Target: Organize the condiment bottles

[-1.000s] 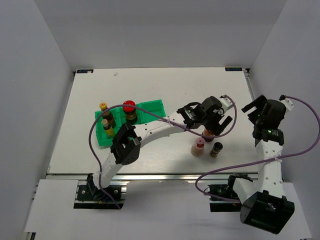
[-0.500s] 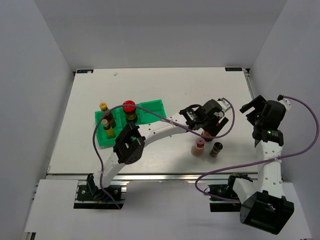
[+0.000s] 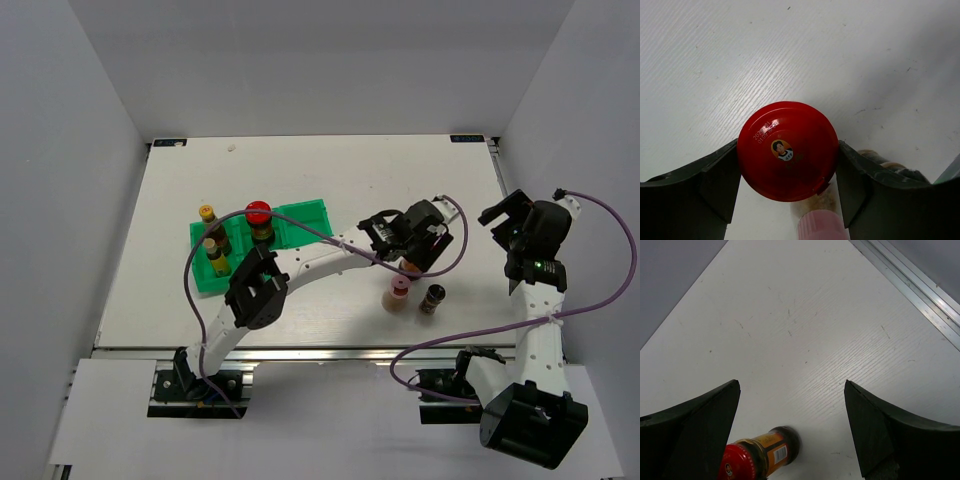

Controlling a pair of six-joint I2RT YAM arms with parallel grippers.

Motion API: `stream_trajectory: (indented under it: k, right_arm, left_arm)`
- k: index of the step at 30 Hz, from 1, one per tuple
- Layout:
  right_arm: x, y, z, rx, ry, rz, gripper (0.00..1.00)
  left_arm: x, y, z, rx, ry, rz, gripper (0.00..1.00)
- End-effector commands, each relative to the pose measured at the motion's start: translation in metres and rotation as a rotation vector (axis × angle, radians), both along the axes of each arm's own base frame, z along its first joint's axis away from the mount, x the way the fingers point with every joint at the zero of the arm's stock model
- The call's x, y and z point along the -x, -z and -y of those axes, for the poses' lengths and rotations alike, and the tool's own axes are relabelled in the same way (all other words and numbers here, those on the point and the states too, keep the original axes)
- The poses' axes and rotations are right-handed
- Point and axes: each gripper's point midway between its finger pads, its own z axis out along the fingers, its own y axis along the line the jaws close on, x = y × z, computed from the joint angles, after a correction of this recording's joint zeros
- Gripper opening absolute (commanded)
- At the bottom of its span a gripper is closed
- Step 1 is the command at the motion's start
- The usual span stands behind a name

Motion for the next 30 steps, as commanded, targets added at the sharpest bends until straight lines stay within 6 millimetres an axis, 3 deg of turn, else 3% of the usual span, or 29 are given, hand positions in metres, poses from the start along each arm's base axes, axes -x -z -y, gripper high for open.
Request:
stream_trajectory:
  k: [1,2,3,5,6,9,12,13,14,16,19,22,27,30]
  right_arm:
    - [-0.003,-0.009,-0.001,0.022,-0.025,0.044,0.89]
    - [-0.003,-0.009,-0.001,0.021,-0.026,0.045,0.89]
    - [-0.004,-0.009,-0.002,0.021,-0.032,0.046,0.89]
    - [-0.004,-0.009,-0.003,0.020,-0.037,0.049,0.89]
    - [-0.004,-0.009,-0.004,0.017,-0.042,0.049,0.89]
    - [-0.005,-0.009,-0.004,0.019,-0.044,0.052,0.89]
    - [-0.006,-0.008,-0.005,0.015,-0.048,0.052,0.89]
    - [-0.006,-0.008,-0.009,0.005,-0.071,0.055,0.89]
    - [-0.007,-0.008,-0.009,0.004,-0.075,0.053,0.89]
    - [-0.007,-0.007,-0.010,0.001,-0.080,0.053,0.89]
    - [-0.009,-0.005,-0.012,-0.007,-0.089,0.049,0.89]
    - [-0.009,-0.004,-0.012,-0.008,-0.089,0.046,0.89]
    - [-0.010,-0.003,-0.014,-0.014,-0.102,0.044,0.89]
    - [-0.011,-0.001,-0.015,-0.018,-0.108,0.043,0.89]
  left_arm:
    - [-0.010,-0.095,-0.021,0.114,-0.070,0.140,0.37]
    - [-0.011,-0.101,-0.026,0.116,-0.083,0.155,0.37]
    - [-0.014,-0.121,-0.036,0.138,-0.121,0.188,0.37]
    - [-0.015,-0.126,-0.049,0.137,-0.155,0.205,0.37]
    - [-0.016,-0.143,-0.060,0.157,-0.185,0.226,0.37]
    - [-0.025,-0.152,-0.086,0.166,-0.264,0.229,0.35]
    - [-0.033,-0.170,-0.119,0.201,-0.359,0.255,0.32]
    - [-0.035,-0.187,-0.134,0.234,-0.383,0.272,0.32]
    - [-0.035,-0.184,-0.141,0.233,-0.395,0.269,0.32]
    - [-0.037,-0.200,-0.161,0.261,-0.435,0.285,0.33]
    - [-0.045,-0.203,-0.189,0.240,-0.535,0.289,0.33]
    - [-0.050,-0.192,-0.228,0.203,-0.686,0.243,0.33]
    - [-0.054,-0.182,-0.304,0.199,-0.895,0.207,0.33]
    - [-0.048,-0.189,-0.325,0.234,-0.934,0.207,0.33]
